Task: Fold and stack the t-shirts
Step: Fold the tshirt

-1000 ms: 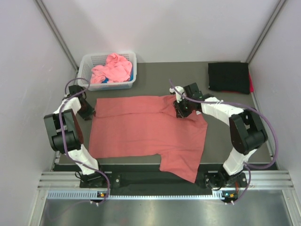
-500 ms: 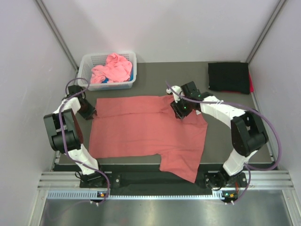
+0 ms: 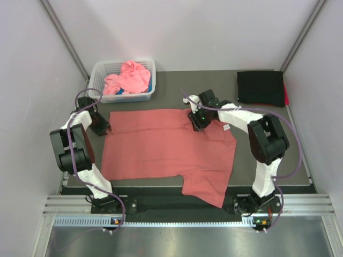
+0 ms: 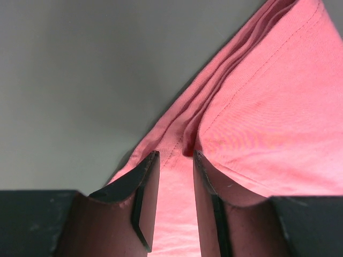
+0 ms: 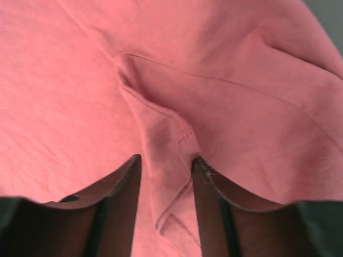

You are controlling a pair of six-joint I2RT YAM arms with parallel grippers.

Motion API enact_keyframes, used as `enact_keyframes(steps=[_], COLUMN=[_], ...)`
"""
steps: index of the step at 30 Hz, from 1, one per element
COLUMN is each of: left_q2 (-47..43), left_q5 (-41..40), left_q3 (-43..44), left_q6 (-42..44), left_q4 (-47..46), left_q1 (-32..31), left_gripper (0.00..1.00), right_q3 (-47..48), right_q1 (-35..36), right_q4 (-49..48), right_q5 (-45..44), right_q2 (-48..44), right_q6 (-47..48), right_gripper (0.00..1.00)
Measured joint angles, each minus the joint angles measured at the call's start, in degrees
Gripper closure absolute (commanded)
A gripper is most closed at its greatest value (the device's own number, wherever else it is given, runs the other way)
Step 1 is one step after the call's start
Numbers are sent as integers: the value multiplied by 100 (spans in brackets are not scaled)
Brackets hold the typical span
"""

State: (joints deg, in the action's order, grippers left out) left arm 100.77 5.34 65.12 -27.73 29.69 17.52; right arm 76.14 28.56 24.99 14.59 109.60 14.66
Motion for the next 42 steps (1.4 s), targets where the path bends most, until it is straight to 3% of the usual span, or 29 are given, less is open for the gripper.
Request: enact_keyframes(steps=[2, 6, 10, 15, 34, 36, 38, 40, 42], left_q2=[0, 0, 0, 0, 262, 264, 264, 264, 264], left_q5=[-2, 4, 111, 214, 297, 317, 348, 385, 415], left_q3=[0, 0, 0, -11, -15, -7, -2, 9, 28], left_q6=[0, 0, 4, 2, -72, -79, -90, -105, -90], left_q4=[2, -2, -13, -55, -304, -326, -358, -374, -382], left_q1=[0, 0, 0, 0, -7, -9, -33, -48, -70], left_gripper=[63, 64, 64, 64, 67, 72, 77, 92, 100], right_q3=[-57, -638, -960, -973, -1091, -1091, -1091, -1091, -1088], right_q1=[68, 337, 472, 470, 1034, 1034, 1034, 1034, 1036], right_q4=[28, -13, -11, -35, -920, -986, -1038, -1056, -1073], right_q5=[50, 177, 168, -129, -553, -603, -647, -715, -765], right_q2=[-103, -789, -1285, -1180, -621, -498, -404, -382, -382], right_q6=[-26, -109, -142, -105, -229, -256, -291, -365, -413], right_gripper=[64, 65, 57, 52, 54, 60, 74, 91, 97])
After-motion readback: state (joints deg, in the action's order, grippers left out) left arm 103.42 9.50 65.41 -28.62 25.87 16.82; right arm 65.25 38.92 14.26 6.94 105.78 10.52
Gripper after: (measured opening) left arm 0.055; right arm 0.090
